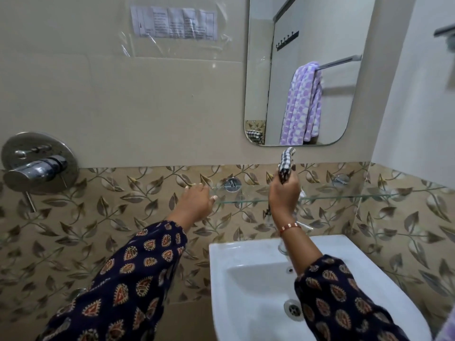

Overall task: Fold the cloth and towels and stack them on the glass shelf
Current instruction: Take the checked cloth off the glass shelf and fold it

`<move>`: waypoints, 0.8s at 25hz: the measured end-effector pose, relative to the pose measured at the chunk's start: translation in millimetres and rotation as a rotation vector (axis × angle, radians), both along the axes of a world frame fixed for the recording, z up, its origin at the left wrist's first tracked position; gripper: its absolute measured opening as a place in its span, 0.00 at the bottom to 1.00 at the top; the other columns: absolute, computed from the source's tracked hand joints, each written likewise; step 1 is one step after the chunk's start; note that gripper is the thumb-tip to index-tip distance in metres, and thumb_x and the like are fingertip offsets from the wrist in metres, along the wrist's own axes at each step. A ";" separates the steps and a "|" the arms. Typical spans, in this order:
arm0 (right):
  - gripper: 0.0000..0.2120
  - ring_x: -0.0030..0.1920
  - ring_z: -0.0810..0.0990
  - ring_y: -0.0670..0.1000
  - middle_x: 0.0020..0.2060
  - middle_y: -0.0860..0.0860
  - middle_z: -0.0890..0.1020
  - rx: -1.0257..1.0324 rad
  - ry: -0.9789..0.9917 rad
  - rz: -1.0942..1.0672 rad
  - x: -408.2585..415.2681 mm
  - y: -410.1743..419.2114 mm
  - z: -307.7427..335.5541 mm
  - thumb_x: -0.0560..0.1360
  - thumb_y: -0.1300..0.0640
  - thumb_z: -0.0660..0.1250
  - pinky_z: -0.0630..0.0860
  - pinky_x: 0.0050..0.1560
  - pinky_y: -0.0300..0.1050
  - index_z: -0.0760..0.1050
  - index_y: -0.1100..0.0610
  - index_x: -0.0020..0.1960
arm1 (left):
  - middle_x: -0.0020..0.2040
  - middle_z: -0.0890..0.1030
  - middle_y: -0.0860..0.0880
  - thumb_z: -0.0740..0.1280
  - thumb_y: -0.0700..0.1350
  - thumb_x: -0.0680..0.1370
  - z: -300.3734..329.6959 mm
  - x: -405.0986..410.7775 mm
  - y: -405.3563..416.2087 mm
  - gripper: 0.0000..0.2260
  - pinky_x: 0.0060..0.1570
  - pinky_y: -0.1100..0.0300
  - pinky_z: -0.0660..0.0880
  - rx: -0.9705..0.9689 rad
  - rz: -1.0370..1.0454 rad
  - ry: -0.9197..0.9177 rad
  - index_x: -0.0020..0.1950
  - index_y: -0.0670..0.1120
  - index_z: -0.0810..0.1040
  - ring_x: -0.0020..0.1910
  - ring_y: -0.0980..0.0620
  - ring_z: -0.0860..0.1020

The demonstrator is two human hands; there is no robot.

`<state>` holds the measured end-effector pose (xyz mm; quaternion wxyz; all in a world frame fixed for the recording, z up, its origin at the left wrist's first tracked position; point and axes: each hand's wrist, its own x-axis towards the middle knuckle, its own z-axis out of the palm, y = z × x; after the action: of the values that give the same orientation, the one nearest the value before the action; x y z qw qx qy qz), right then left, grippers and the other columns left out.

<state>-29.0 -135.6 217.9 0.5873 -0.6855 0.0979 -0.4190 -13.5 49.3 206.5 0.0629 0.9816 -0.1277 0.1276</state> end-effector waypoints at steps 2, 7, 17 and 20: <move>0.08 0.43 0.75 0.57 0.41 0.60 0.78 -0.145 0.111 -0.007 16.5 -15.7 -0.6 0.76 0.61 0.59 0.70 0.42 0.46 0.72 0.57 0.39 | 0.74 0.62 0.41 0.51 0.52 0.81 3.3 10.1 5.9 0.24 0.74 0.48 0.53 -0.015 0.026 0.050 0.73 0.39 0.59 0.75 0.45 0.58; 0.11 0.51 0.78 0.61 0.45 0.62 0.82 -0.576 0.569 0.012 47.1 -36.4 -34.8 0.75 0.60 0.57 0.72 0.51 0.50 0.77 0.64 0.45 | 0.76 0.58 0.41 0.50 0.53 0.81 5.0 32.5 3.7 0.25 0.74 0.47 0.51 -0.012 0.063 0.137 0.74 0.40 0.56 0.76 0.44 0.55; 0.14 0.61 0.73 0.59 0.60 0.59 0.77 -1.019 0.571 0.241 72.8 34.2 -25.2 0.76 0.59 0.58 0.66 0.63 0.50 0.74 0.63 0.58 | 0.75 0.61 0.41 0.50 0.52 0.81 7.8 48.4 20.3 0.24 0.73 0.47 0.53 0.026 0.143 0.150 0.73 0.39 0.58 0.74 0.45 0.58; 0.17 0.65 0.70 0.56 0.64 0.58 0.75 -1.125 0.417 0.378 59.8 68.3 -41.5 0.75 0.60 0.57 0.62 0.69 0.49 0.73 0.62 0.62 | 0.74 0.64 0.42 0.51 0.53 0.81 6.7 54.5 32.7 0.24 0.73 0.44 0.54 0.002 0.177 0.159 0.72 0.40 0.61 0.73 0.45 0.61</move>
<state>30.8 -67.3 176.4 0.1694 -0.9624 -0.1476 -0.1528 40.9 82.1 213.2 0.0605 0.9961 -0.0352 0.0543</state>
